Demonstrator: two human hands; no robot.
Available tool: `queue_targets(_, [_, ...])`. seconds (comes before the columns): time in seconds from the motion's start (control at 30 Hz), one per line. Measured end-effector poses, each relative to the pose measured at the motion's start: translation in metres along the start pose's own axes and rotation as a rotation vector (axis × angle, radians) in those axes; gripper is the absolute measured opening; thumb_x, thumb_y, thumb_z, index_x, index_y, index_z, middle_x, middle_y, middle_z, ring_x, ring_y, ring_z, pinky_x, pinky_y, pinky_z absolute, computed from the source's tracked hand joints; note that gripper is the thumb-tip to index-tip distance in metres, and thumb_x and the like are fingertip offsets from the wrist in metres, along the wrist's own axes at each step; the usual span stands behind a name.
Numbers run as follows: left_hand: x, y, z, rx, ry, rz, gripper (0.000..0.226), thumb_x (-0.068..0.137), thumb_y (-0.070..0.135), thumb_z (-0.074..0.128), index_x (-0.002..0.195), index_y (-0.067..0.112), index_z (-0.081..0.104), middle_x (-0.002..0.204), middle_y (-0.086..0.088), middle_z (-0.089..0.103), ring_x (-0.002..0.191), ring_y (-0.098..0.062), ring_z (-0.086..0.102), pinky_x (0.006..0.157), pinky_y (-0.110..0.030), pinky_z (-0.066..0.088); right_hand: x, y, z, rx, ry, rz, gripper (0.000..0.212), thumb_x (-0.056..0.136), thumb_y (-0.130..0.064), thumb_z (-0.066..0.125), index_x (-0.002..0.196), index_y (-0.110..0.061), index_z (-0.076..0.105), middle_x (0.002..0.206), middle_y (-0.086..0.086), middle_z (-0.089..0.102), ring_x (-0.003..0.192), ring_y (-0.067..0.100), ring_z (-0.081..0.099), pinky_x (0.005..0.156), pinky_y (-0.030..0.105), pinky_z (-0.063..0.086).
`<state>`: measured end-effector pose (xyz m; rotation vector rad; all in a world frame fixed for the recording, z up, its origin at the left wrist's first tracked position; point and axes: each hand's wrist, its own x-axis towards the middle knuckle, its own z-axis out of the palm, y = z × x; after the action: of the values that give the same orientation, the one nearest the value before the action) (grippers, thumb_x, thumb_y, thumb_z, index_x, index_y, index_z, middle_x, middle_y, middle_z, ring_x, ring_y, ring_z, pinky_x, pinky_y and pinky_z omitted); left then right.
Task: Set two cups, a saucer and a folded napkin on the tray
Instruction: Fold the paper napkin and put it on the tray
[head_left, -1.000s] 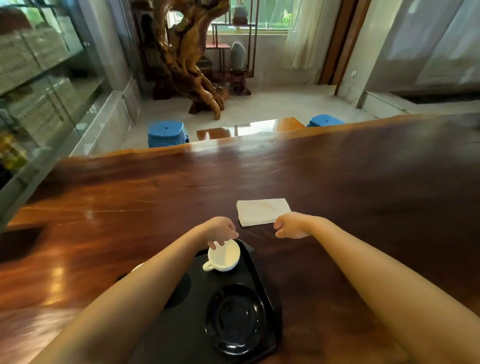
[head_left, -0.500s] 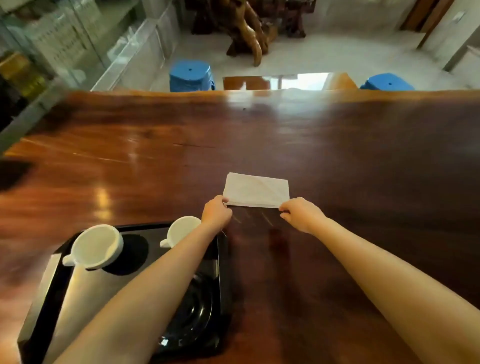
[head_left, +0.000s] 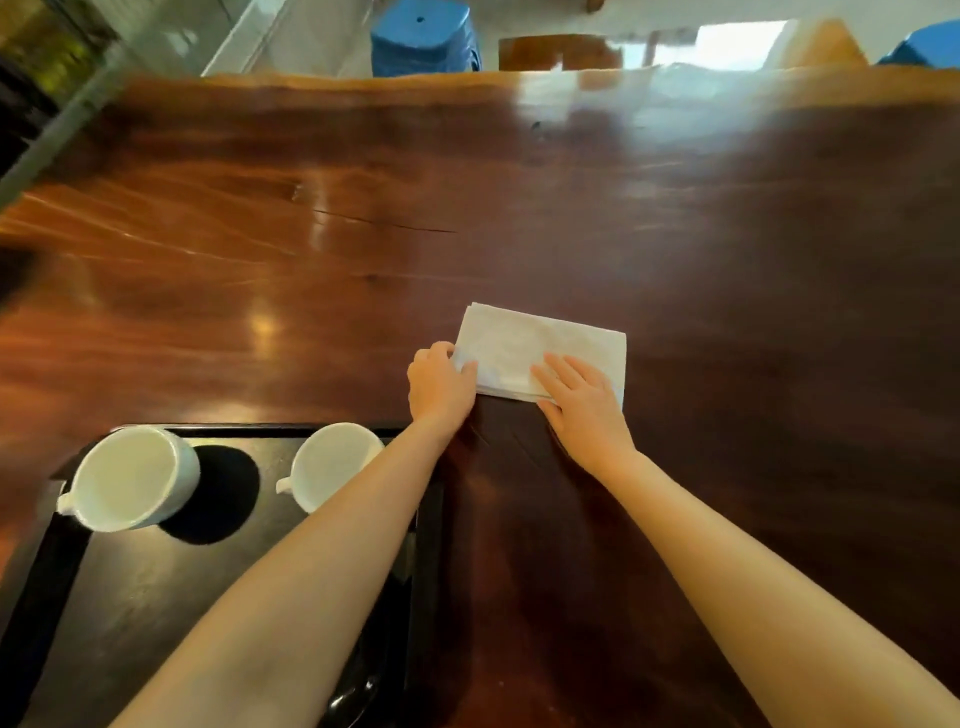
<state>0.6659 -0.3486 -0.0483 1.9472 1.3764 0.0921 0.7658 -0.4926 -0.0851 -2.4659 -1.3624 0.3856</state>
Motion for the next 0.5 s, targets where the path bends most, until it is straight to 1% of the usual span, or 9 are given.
queue_targets(0.07, [0.001,0.002,0.005,-0.015,0.041,-0.031,0.027,0.091,0.025,0.054,0.112,0.008,0.053,0.120,-0.012,0.053,0.110,-0.028,0.050,0.089,-0.038,0.043,-0.006,0.006,0.006,0.089,0.112,-0.016,0.039,0.093,-0.017,0.055,0.132,-0.013,0.055,0.144,0.007,0.049,0.135,0.033,0.038,0.112,0.045,0.033])
queue_targets(0.13, [-0.001,0.002,0.009,-0.005,0.069,-0.053,0.015,0.092,0.018,0.052,0.102,0.008,0.053,0.114,-0.011,0.054,0.104,-0.028,0.051,0.084,-0.037,0.043,-0.012,0.011,0.009,0.155,0.192,-0.032,0.034,0.090,-0.012,0.060,0.123,-0.009,0.062,0.136,0.009,0.057,0.130,0.033,0.045,0.109,0.046,0.038])
queue_targets(0.23, [-0.004,0.002,0.013,0.002,0.074,-0.072,0.001,0.091,0.010,0.049,0.091,0.011,0.049,0.110,-0.010,0.054,0.101,-0.027,0.052,0.077,-0.032,0.042,-0.015,0.015,0.010,0.269,0.230,-0.023,0.023,0.085,-0.008,0.066,0.107,-0.004,0.068,0.127,0.012,0.063,0.125,0.031,0.051,0.106,0.047,0.042])
queue_targets(0.33, [-0.006,0.001,0.013,-0.028,0.066,-0.106,0.007,0.089,0.006,0.051,0.087,0.011,0.047,0.108,-0.012,0.056,0.097,-0.026,0.054,0.072,-0.029,0.041,-0.014,0.017,0.004,0.270,0.210,-0.029,0.013,0.083,-0.011,0.067,0.094,-0.004,0.069,0.124,0.010,0.064,0.125,0.026,0.052,0.105,0.044,0.043])
queue_targets(0.37, [-0.006,0.001,0.013,-0.034,0.059,-0.119,0.008,0.089,0.005,0.052,0.087,0.011,0.048,0.108,-0.012,0.057,0.096,-0.026,0.055,0.072,-0.029,0.042,-0.014,0.017,0.001,0.253,0.196,-0.032,0.014,0.083,-0.015,0.066,0.094,-0.005,0.068,0.123,0.009,0.065,0.124,0.025,0.053,0.104,0.041,0.044])
queue_targets(0.43, [-0.005,0.002,0.012,-0.034,0.040,-0.135,0.009,0.087,0.003,0.052,0.090,0.010,0.048,0.109,-0.012,0.057,0.096,-0.026,0.055,0.073,-0.030,0.044,-0.012,0.013,-0.007,0.202,0.195,-0.025,0.027,0.083,-0.027,0.057,0.098,-0.006,0.067,0.117,0.008,0.067,0.117,0.026,0.057,0.100,0.037,0.045])
queue_targets(0.47, [-0.005,0.002,0.011,-0.031,0.028,-0.140,0.012,0.086,0.000,0.052,0.093,0.009,0.049,0.111,-0.013,0.056,0.097,-0.027,0.055,0.074,-0.031,0.045,-0.007,0.010,-0.011,0.171,0.210,-0.011,0.035,0.084,-0.032,0.052,0.104,-0.007,0.066,0.116,0.008,0.067,0.115,0.027,0.057,0.099,0.036,0.044])
queue_targets(0.5, [-0.005,0.003,0.010,-0.029,0.019,-0.145,0.016,0.084,-0.002,0.052,0.096,0.008,0.048,0.113,-0.013,0.054,0.098,-0.028,0.054,0.075,-0.032,0.046,0.001,0.006,-0.014,0.136,0.219,0.009,0.040,0.086,-0.033,0.049,0.113,-0.006,0.063,0.121,0.010,0.064,0.119,0.029,0.055,0.102,0.038,0.041])
